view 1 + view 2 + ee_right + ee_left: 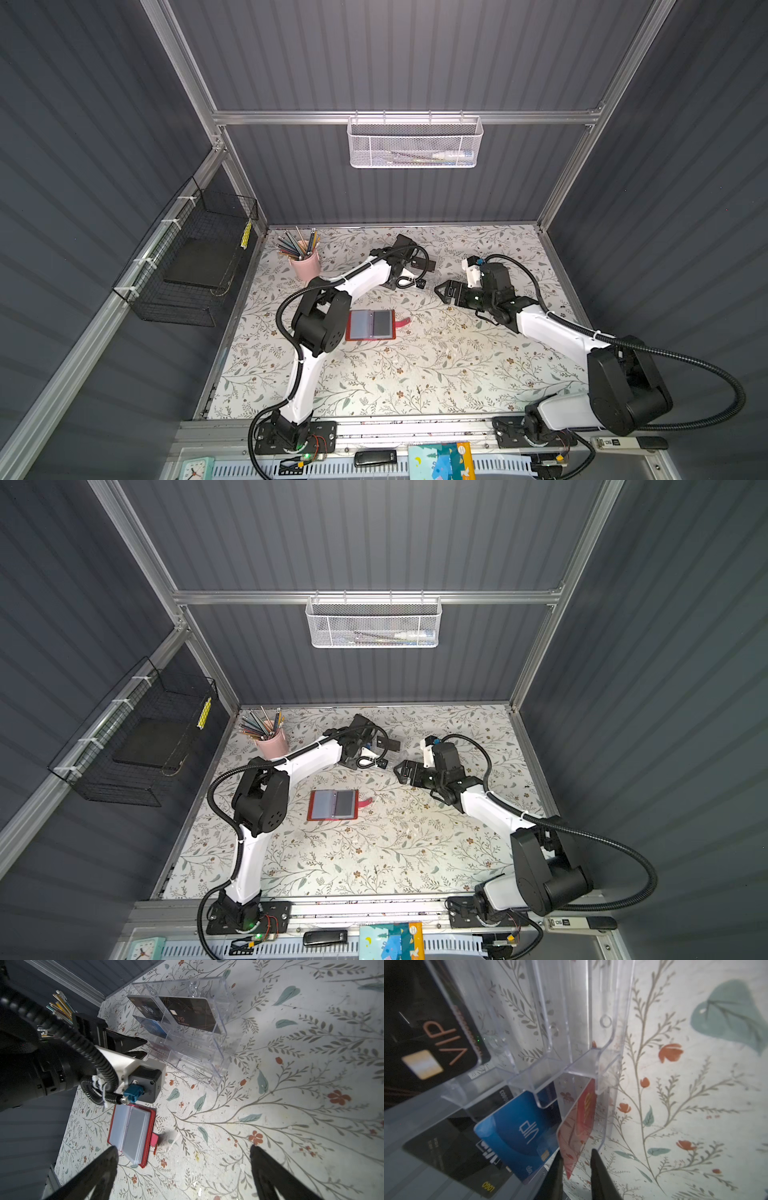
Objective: Take the credit cards out of the card holder
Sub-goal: Place the credit card in the storage box.
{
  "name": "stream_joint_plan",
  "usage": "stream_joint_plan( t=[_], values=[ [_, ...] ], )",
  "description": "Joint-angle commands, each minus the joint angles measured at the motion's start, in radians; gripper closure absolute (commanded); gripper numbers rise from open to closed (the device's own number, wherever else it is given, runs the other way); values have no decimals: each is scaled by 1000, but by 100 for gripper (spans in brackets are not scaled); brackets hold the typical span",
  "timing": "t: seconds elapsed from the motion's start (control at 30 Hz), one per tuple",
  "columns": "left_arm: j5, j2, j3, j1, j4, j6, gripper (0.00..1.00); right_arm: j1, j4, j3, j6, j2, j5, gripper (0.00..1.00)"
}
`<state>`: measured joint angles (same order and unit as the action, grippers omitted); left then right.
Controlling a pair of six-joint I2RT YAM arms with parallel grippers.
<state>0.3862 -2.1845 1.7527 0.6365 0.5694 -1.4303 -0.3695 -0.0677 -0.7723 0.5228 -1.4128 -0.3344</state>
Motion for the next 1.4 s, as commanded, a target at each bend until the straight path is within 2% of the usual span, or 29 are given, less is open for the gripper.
stream_joint_plan(
  t=[0.0, 0.47, 0.53, 0.83, 0.9, 1.27, 1.3, 1.37],
  values=[
    [6, 25, -25, 9, -16, -8, 74, -5, -15, 0, -1, 7, -29, 1],
    [-9, 75, -118, 8, -138, 18, 68, -5, -14, 5, 0, 13, -29, 1],
    [-21, 85, -133, 8, -154, 32, 61, -4, -13, 5, 0, 15, -28, 1],
    [-73, 136, -216, 3, -248, 75, 54, -4, -12, 8, 2, 18, -29, 1],
    [-70, 138, -228, 1, -257, 74, 47, -4, -12, 10, 1, 24, -28, 1],
    [-144, 187, -282, -20, -275, 117, 43, -5, -7, 14, 0, 33, -17, 1],
    [-158, 193, -286, -25, -271, 127, 41, -6, -5, 13, 0, 34, -15, 1],
    [-167, 199, -288, -32, -268, 140, 26, -6, -6, 13, 0, 32, -14, 1]
  ],
)
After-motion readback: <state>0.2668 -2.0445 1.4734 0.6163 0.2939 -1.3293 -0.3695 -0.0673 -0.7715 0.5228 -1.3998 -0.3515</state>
